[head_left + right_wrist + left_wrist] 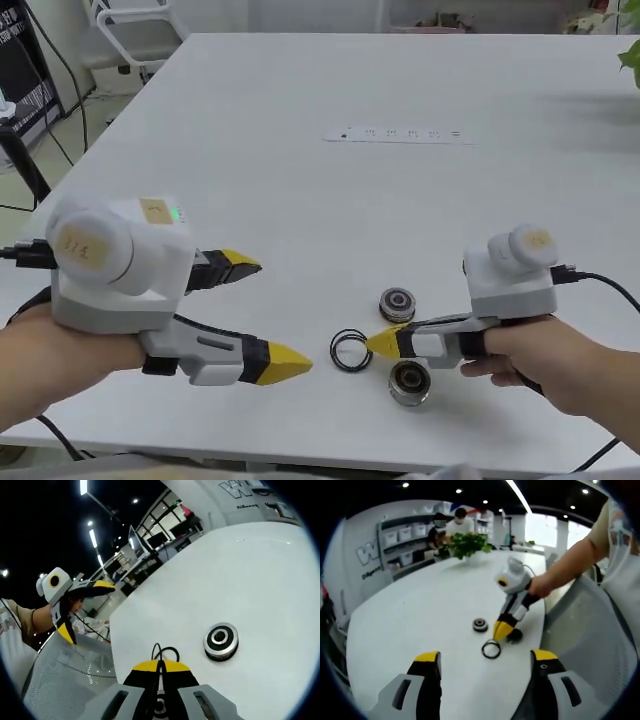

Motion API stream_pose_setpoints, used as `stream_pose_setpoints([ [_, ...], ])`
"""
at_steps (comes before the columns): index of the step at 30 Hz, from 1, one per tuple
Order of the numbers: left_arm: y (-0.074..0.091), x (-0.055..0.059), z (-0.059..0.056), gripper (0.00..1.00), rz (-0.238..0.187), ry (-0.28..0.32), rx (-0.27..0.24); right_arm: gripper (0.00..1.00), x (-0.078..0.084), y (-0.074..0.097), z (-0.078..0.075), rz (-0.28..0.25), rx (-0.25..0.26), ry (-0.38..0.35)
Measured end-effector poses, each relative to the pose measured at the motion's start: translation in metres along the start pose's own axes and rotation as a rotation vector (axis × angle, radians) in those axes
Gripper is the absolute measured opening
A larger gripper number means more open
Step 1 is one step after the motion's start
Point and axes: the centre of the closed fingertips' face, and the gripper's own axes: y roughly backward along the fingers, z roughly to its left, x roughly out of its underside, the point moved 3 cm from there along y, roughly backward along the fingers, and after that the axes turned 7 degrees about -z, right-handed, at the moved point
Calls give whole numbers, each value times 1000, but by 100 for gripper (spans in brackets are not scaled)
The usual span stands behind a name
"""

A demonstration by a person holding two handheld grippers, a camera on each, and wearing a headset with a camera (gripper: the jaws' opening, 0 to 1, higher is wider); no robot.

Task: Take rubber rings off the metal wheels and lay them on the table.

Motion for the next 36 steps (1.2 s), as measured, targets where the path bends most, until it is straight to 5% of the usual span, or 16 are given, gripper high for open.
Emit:
stream_pose_setpoints([
  [27, -4, 3, 0, 73, 23, 5, 8, 0, 3, -1, -12, 3, 43, 0],
  [36, -5, 4, 0, 73, 28, 7, 12, 9, 4, -1, -12, 9, 53, 27],
])
